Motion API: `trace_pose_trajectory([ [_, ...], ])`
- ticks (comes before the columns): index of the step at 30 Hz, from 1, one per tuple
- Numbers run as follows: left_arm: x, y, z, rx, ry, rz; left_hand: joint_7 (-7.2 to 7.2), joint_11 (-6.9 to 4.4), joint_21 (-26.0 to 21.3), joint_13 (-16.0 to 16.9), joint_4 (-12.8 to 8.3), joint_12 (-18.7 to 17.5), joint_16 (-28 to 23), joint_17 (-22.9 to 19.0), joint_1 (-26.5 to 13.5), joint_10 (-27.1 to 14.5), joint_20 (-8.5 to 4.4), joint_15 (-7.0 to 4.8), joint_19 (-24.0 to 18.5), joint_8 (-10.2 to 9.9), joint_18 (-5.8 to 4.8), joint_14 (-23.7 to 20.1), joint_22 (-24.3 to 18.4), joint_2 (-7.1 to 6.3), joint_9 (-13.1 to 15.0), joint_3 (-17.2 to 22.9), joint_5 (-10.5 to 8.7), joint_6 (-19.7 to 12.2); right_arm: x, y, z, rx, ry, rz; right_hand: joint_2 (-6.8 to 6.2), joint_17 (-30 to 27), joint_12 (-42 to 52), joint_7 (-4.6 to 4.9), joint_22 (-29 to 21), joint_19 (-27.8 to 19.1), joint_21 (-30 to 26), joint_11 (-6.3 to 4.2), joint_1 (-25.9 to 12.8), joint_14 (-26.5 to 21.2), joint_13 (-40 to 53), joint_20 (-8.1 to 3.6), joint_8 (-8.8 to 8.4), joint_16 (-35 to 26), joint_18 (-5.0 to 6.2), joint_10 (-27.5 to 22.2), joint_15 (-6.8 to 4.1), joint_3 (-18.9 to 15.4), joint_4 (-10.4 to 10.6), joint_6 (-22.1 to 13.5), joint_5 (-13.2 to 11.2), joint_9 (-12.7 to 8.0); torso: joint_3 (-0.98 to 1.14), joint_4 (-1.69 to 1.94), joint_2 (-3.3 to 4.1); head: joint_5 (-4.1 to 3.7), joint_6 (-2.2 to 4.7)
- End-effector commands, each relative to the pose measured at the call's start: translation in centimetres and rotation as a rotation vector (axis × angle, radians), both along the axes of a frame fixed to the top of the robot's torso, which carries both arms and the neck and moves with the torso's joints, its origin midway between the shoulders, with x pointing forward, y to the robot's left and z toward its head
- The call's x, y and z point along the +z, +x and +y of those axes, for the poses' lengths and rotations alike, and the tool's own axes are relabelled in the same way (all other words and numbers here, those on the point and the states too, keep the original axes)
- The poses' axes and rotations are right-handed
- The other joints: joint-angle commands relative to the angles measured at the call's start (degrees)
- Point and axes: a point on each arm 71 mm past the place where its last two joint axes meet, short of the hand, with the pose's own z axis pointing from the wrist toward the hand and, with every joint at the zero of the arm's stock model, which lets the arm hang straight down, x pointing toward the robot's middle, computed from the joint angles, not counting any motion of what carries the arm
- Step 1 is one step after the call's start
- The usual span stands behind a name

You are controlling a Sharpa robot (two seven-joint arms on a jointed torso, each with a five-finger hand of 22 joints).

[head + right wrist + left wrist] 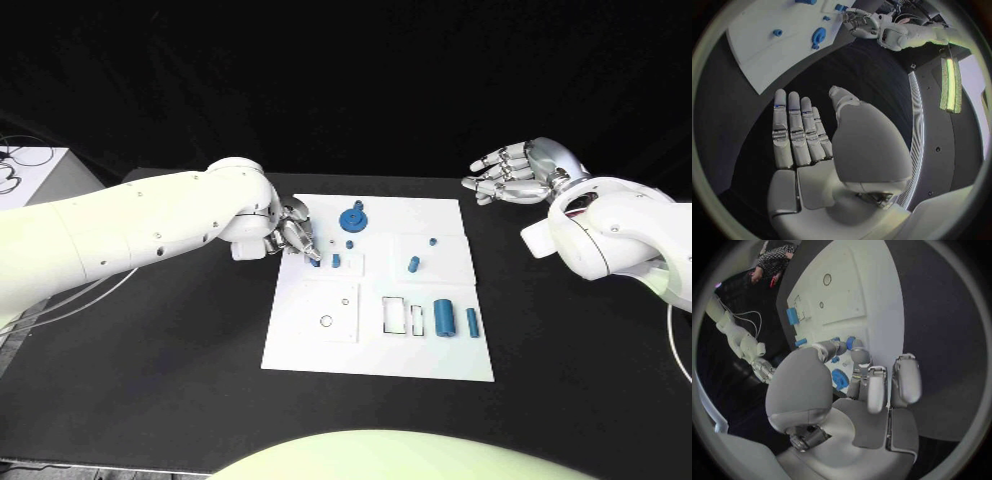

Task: Assemble the parts on the task board

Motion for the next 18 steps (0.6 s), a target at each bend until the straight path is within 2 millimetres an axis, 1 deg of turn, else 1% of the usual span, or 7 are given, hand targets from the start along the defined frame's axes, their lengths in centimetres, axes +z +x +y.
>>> trace_pose_trajectory([
  [1,-0.02,-0.05,-0.23,-0.015,0.003,0.006,-0.05,-0.35,0.2,-0.1,-13.0,0.2,0.2,15.1,0.2,0.2,-0.19,-0.49,0.1,0.3,-0.39,6.0,-0.2,0.53,0.0,12.6,0.35,0.5,0.02,-0.03,0.2,0.02,0.0,-0.004,0.57,-0.1,-0.3,0.96,-0.1,-0.4,0.0,0.1,0.0,-0.2,-0.2,-0.11,0.21,-0.3,0.34,0.2,0.06,0.3,-0.1,0.0,0.3,-0.1,0.0,0.01,0.01,-0.05,-0.07],
  [4,0.0,0.0,-0.27,-0.011,0.002,0.001,-0.05,-0.35,0.2,-0.1,-13.0,0.2,0.2,15.1,0.2,0.2,-0.19,-0.49,0.1,0.3,-0.39,6.0,-0.2,0.53,0.0,12.6,0.35,0.5,0.02,-0.03,0.21,0.021,0.0,-0.004,0.57,-0.1,-0.3,0.96,-0.1,-0.4,0.0,0.1,0.0,-0.2,-0.2,-0.11,0.21,-0.3,0.34,0.2,0.06,0.3,-0.1,0.0,0.3,-0.1,0.01,-0.01,0.01,-0.11,0.03],
  [10,-0.01,0.11,-0.38,-0.008,0.002,-0.005,-0.05,-0.34,0.1,-0.1,-13.0,0.2,0.2,15.1,0.1,0.2,-0.2,-0.49,0.0,0.3,-0.37,6.0,-0.3,0.54,0.0,12.6,0.34,0.5,0.02,-0.05,0.24,0.022,0.0,-0.005,0.57,-0.1,-0.3,0.96,-0.1,-0.4,0.0,0.1,0.0,-0.2,-0.2,-0.11,0.21,-0.3,0.34,0.2,0.06,0.3,-0.1,0.0,0.3,-0.1,0.0,-0.05,0.05,-0.13,0.02],
  [11,-0.02,0.14,-0.42,-0.008,0.003,-0.006,-0.05,-0.34,0.1,-0.1,-13.0,0.2,0.2,15.1,0.1,0.2,-0.2,-0.49,0.0,0.3,-0.37,6.0,-0.3,0.54,0.0,12.6,0.34,0.5,0.03,-0.05,0.24,0.022,0.0,-0.004,0.57,-0.1,-0.3,0.96,-0.1,-0.4,0.0,0.1,0.0,-0.2,-0.2,-0.11,0.21,-0.3,0.34,0.2,0.06,0.3,-0.1,0.0,0.3,-0.1,0.02,-0.06,0.05,-0.15,0.02],
  [18,-0.13,0.26,-0.75,-0.011,0.014,-0.013,-0.03,-0.33,0.1,-0.1,-13.0,0.2,0.2,15.1,0.1,0.2,-0.2,-0.49,-0.1,0.2,-0.34,6.0,-0.4,0.58,0.0,12.6,0.33,0.5,0.03,-0.1,0.27,0.024,0.001,-0.004,0.56,-0.2,-0.3,0.97,-0.2,-0.4,0.0,0.11,0.0,-0.2,-0.2,-0.1,0.2,-0.4,0.35,0.2,0.06,0.3,-0.1,0.0,0.3,-0.1,0.02,-0.11,0.11,-0.2,-0.17],
])
